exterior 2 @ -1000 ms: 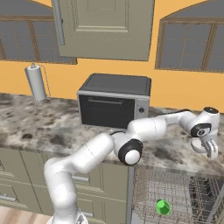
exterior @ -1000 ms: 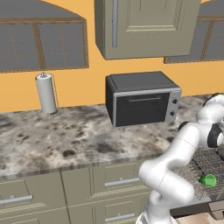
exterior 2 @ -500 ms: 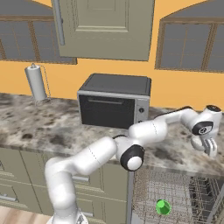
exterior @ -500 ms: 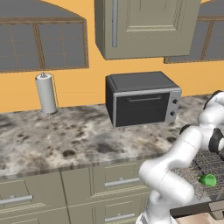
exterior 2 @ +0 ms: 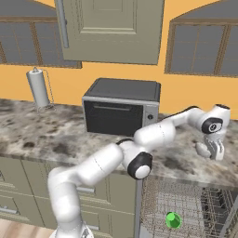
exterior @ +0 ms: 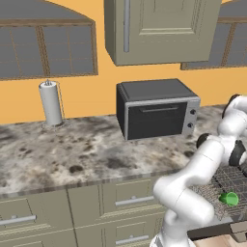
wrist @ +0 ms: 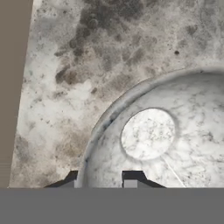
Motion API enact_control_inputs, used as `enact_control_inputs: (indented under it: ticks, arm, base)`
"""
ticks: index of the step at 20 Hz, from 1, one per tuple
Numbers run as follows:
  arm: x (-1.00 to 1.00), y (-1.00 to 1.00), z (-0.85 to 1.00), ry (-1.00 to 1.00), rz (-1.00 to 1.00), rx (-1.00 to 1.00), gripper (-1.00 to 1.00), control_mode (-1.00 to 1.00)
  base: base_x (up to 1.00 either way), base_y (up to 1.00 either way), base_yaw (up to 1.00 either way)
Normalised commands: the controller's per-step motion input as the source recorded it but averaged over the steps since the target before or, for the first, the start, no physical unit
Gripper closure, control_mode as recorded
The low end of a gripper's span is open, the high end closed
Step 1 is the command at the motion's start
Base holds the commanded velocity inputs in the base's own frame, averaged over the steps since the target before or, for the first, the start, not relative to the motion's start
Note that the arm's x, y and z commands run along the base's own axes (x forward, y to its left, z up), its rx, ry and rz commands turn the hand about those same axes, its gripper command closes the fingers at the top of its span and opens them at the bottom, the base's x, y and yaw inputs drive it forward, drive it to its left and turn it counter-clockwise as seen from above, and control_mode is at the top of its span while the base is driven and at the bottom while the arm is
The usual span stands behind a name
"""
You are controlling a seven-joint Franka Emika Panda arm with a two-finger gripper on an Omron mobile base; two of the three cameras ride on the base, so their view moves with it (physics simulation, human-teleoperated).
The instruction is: Pick up the cup and bowl from the counter, place them in the dishwasher, and close the dishwasher door.
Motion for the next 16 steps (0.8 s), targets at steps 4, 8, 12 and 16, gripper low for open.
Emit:
enact_control_inputs:
  ticks: [4, 8, 12, 16]
  arm:
    - [-0.85, 1.0, -0.39, -0.18, 0.0, -0.34, 1.0, -1.0]
    - [-0.99, 1.0, -0.15, -0.27, 0.0, -0.26, 1.0, -1.0]
    - [-1.0, 0.99, -0.56, -0.33, 0.0, -0.28, 1.0, -1.0]
    - [-1.0, 0.99, -0.39, -0.45, -0.01, -0.36, 1.0, -1.0]
  base:
    - [0.0, 0.0, 0.0]
    - [0.0, 0.0, 0.0]
    - [0.0, 0.0, 0.0]
    - [0.0, 0.0, 0.0]
